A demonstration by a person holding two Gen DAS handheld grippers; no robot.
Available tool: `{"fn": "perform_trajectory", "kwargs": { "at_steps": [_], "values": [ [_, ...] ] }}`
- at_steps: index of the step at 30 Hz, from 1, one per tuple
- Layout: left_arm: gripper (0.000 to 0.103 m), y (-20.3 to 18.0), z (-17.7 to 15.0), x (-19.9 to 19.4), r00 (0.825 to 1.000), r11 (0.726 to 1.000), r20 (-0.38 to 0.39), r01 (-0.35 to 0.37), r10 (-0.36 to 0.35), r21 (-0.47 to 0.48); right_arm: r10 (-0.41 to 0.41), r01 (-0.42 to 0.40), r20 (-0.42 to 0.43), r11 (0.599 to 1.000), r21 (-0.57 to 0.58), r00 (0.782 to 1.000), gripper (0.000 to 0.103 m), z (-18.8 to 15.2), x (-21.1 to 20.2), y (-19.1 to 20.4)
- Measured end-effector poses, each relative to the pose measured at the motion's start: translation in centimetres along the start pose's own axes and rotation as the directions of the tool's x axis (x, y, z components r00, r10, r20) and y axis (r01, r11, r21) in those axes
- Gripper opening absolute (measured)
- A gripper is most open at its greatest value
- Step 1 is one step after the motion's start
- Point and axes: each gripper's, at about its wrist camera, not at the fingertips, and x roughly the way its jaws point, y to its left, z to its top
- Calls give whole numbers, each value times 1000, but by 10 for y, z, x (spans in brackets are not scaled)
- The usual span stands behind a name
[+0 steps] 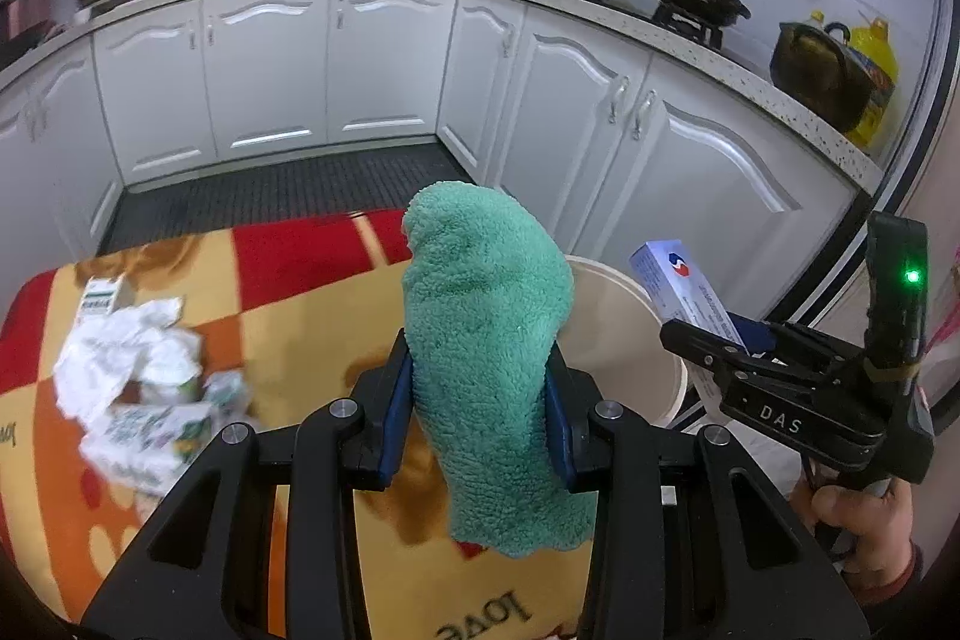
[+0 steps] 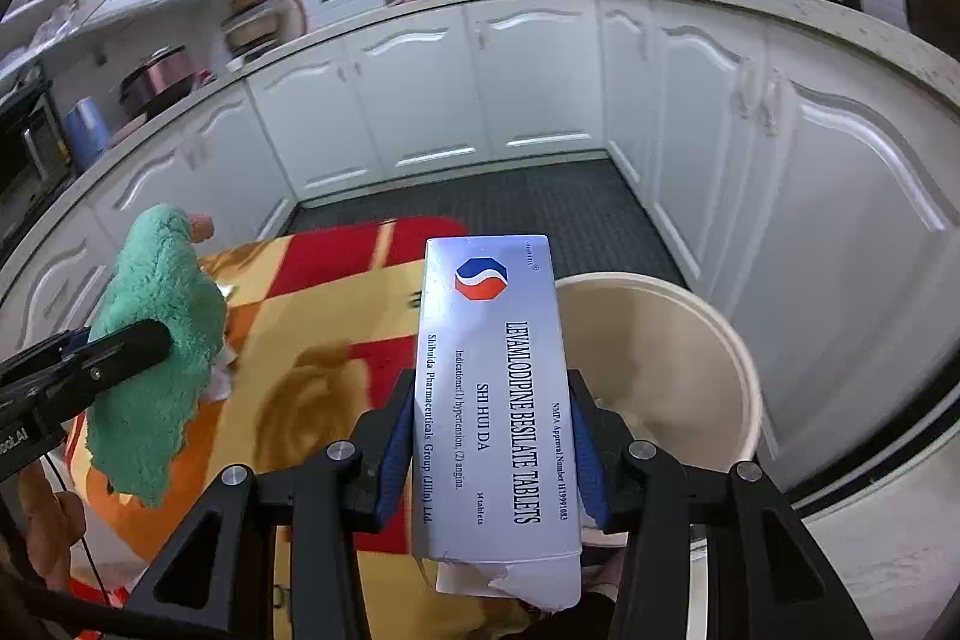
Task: Collect trash
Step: 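Carry the green cloth and white medicine box over the bin and open both tools, then return both open tools from the bin to the table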
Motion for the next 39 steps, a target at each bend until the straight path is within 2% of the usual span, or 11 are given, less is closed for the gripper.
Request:
{"fn": "perform_trajectory", "kwargs": {
  "at_steps": [6,17,28,31,35,39],
  "values": [
    [35,-24,9,32,1000,999,-13,5,-4,47,-38,38,-8,998,53,999,44,0,5,-29],
    [35,-53,15,87,998,997,-62,20,-16,73,-86,92,-52,987,129,995,45,-6,30,-66],
    [39,-60,14,114,996,998,-83,21,-16,58,-133,147,-86,974,173,987,45,-6,48,-88],
    [44,-58,13,119,995,999,-93,33,-29,42,-141,156,-90,972,178,986,49,-5,52,-91],
    [60,-55,12,119,995,998,-91,51,-49,19,-151,166,-94,969,182,984,51,-8,51,-93],
    [61,-52,11,116,995,999,-88,53,-53,4,-148,163,-96,970,178,984,55,-10,52,-91]
  ]
}}
